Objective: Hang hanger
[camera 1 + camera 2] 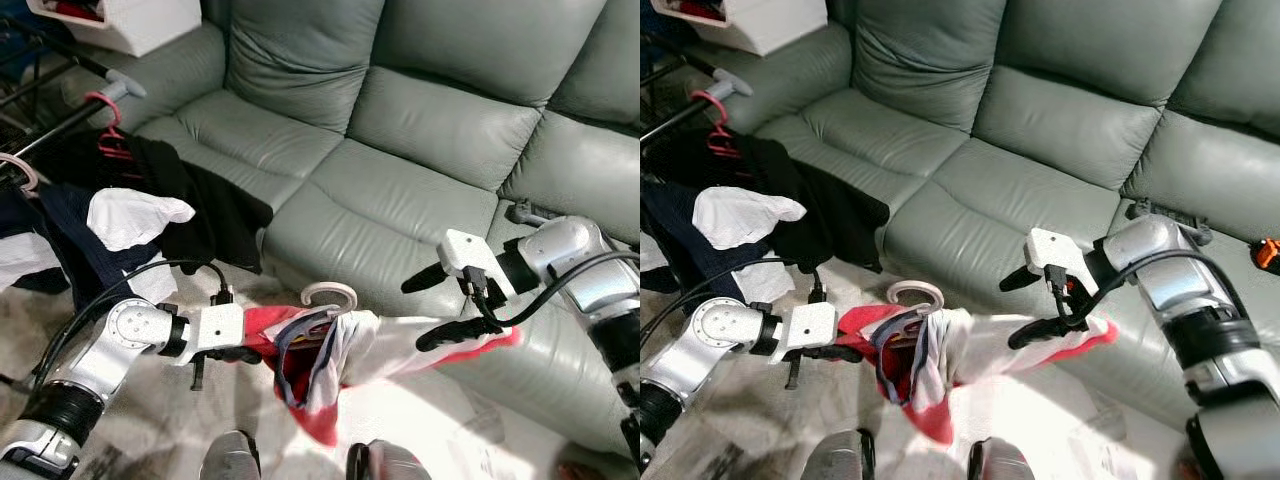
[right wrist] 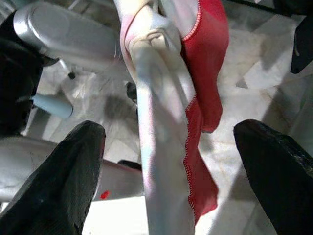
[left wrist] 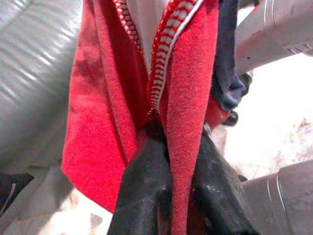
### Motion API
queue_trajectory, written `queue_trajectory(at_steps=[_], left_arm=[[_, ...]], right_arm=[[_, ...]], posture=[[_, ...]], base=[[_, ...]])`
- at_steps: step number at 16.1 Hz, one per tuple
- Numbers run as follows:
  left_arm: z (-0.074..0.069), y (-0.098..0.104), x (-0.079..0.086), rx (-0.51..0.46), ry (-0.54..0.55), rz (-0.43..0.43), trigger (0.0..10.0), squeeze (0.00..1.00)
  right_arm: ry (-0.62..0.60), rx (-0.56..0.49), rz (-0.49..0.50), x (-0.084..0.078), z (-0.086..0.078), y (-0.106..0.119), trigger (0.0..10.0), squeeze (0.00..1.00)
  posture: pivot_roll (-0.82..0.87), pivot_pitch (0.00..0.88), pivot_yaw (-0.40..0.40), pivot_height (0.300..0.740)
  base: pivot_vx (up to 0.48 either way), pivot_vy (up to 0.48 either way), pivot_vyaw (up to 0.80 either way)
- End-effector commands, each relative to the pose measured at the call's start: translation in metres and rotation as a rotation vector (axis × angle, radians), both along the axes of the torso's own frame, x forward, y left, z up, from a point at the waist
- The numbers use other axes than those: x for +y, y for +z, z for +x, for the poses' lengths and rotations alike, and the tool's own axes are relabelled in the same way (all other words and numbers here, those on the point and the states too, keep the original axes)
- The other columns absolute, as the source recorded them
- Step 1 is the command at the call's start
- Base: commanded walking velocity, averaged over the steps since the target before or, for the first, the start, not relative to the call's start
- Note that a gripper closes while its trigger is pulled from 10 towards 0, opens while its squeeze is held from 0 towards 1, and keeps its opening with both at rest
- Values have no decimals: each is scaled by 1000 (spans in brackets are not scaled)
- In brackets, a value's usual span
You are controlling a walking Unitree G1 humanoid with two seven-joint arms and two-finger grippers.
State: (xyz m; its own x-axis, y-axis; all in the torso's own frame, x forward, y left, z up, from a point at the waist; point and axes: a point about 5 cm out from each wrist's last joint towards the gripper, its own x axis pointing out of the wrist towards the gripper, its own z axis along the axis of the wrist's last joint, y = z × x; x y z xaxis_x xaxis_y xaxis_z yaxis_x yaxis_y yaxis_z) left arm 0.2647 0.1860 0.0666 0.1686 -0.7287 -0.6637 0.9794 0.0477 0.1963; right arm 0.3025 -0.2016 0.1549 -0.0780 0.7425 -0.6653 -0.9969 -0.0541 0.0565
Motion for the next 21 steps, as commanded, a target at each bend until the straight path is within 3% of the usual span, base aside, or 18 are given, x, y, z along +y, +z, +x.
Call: queue_trajectory(at_steps=[1,2,4,5,6,7,13,14,17,18,19,20,21], left_arm=[[4,5,-4,-23,-30,-2,0,0],[4,4,-6,-16,-35,-5,0,0],[6,4,-8,-19,-41,-5,0,0],[6,4,-8,-20,-41,-6,0,0],[6,3,-9,-19,-42,-7,0,0],[6,3,-9,-16,-44,-6,0,0],[4,-1,-10,-5,-48,-5,0,0],[4,-1,-10,-4,-48,-6,0,0],[4,-3,-9,0,-42,-2,0,0],[5,-4,-9,1,-42,-2,0,0],[5,-4,-9,1,-41,-1,0,0],[5,-4,-9,2,-40,-1,0,0],[5,-4,-9,2,-40,0,0,0]], right_arm=[[49,20,-35,1,-1,-4,10000,361],[64,7,-118,-2,0,-15,10000,0],[64,-45,-187,0,6,-26,9412,0],[73,-53,-195,1,6,-27,10000,0],[62,-89,-205,5,10,-31,4314,0],[36,-138,-206,9,16,-33,0,0],[17,-195,-176,17,33,-19,0,0],[25,-183,-165,18,34,-18,10000,0],[14,-158,-102,20,39,-2,10000,4],[15,-141,-93,20,39,0,10000,612],[28,-132,-86,19,39,4,10000,1000],[33,-165,-84,20,40,7,10000,1000],[39,-169,-93,18,40,6,10000,294]], posture=[[-59,102,-8,740],[-59,102,-8,740],[-59,105,-9,740],[-59,105,-11,740],[-58,106,-12,740],[-58,108,-13,740],[-59,108,-17,740],[-59,109,-18,740],[-60,108,-19,740],[-60,108,-19,740],[-60,108,-19,740],[-61,107,-18,740],[-63,106,-17,740]], base=[[0,0,0],[0,0,0],[0,0,0],[0,0,0],[0,0,0],[0,0,0],[0,0,0],[0,0,0],[0,0,0],[0,0,0],[0,0,0],[0,0,0],[0,0,0]])
